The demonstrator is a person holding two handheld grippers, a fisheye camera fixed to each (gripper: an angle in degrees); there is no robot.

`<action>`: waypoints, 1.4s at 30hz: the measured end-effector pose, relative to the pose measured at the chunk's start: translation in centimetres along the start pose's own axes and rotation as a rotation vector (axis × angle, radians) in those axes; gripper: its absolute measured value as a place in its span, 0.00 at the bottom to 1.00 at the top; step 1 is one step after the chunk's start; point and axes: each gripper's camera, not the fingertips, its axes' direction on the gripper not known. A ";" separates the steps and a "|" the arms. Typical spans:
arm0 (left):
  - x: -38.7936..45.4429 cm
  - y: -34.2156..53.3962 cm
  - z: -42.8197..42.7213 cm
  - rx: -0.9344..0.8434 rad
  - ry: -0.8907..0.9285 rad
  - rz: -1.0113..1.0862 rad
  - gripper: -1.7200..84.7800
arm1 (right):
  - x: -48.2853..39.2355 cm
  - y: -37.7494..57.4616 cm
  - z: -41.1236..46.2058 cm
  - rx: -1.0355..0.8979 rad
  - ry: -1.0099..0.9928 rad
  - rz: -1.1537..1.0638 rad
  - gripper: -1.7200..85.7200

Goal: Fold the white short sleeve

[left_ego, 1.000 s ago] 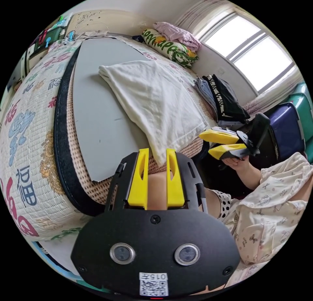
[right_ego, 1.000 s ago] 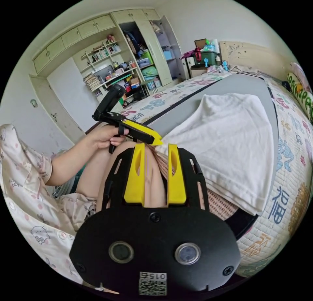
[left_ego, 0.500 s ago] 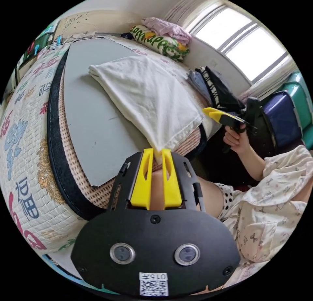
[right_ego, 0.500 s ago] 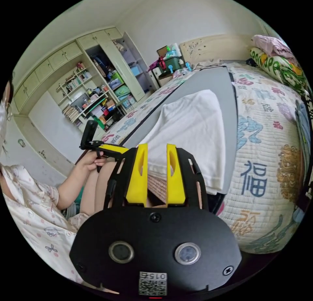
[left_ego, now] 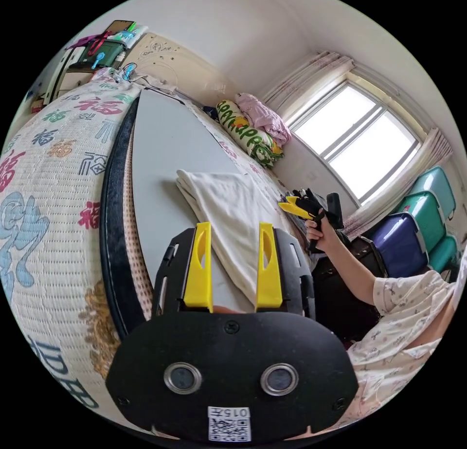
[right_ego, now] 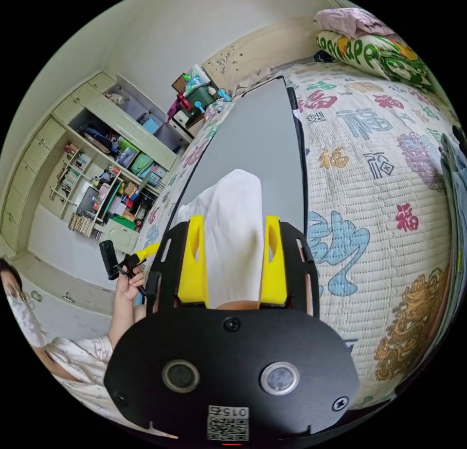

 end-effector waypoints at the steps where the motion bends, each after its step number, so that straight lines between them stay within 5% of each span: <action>1: -0.7 -0.3 1.3 -0.017 -0.014 -0.002 0.19 | 0.1 -2.0 0.5 -0.029 -0.004 0.033 0.21; 14: -5.2 7.0 2.1 0.061 -0.110 -0.146 0.26 | -10.2 -10.6 3.5 -0.224 -0.009 -0.027 0.20; 30: -9.2 21.1 1.9 0.353 0.017 -0.453 0.17 | -24.7 -9.9 4.0 -0.226 -0.147 -0.132 0.17; 36: -8.3 23.2 2.4 0.400 0.069 -0.442 0.11 | -23.2 -8.8 0.7 -0.176 -0.290 -0.014 0.16; 42: 2.1 21.4 2.4 0.400 -0.045 -0.118 0.11 | -25.5 -8.2 -1.7 -0.165 -0.252 -0.016 0.15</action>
